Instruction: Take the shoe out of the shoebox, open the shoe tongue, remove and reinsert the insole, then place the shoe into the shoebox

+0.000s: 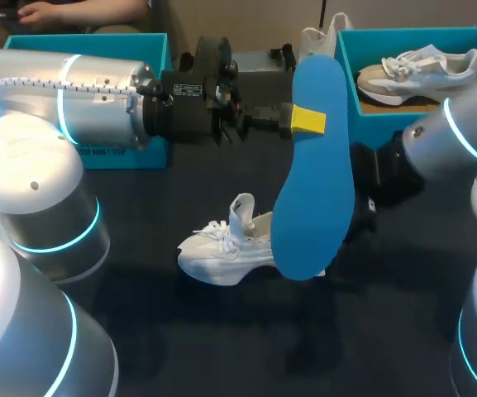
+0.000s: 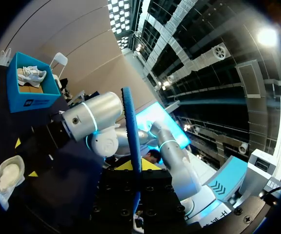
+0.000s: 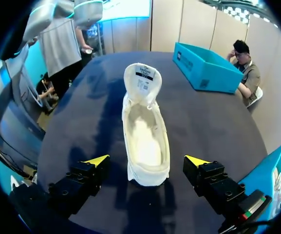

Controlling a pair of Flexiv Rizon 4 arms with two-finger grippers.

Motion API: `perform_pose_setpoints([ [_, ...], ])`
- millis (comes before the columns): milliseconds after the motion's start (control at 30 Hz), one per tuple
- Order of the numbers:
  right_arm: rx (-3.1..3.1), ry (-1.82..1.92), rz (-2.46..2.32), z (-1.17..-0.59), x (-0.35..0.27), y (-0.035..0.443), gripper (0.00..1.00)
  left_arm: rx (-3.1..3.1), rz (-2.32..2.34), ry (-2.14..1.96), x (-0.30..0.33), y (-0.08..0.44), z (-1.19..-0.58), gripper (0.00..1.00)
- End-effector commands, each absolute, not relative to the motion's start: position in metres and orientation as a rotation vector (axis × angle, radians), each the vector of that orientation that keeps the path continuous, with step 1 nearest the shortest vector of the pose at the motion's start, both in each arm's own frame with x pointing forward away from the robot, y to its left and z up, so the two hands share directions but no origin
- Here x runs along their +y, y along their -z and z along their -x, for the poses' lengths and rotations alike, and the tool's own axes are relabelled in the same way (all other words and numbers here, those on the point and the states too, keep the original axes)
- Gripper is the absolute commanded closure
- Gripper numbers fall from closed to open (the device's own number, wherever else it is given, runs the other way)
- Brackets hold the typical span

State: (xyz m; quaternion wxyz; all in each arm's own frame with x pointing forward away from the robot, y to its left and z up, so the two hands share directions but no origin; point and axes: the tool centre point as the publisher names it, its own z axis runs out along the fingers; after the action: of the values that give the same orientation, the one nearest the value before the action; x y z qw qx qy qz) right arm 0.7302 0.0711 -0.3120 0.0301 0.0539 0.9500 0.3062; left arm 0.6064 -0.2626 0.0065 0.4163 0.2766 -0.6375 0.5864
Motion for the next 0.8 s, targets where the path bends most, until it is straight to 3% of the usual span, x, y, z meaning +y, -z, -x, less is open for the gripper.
perform_pose_setpoints([
  [33,3.018,-0.629,-0.197,-0.7289,0.0783,0.3058,0.00,-1.602,-0.697,-1.472,-0.2637,-0.0064,-0.6058,1.00],
  [800,3.082,-0.450,-0.175,-0.7320,0.0835,0.2981,0.00,-1.602,-0.697,-1.472,-0.2637,-0.0064,-0.6058,1.00],
])
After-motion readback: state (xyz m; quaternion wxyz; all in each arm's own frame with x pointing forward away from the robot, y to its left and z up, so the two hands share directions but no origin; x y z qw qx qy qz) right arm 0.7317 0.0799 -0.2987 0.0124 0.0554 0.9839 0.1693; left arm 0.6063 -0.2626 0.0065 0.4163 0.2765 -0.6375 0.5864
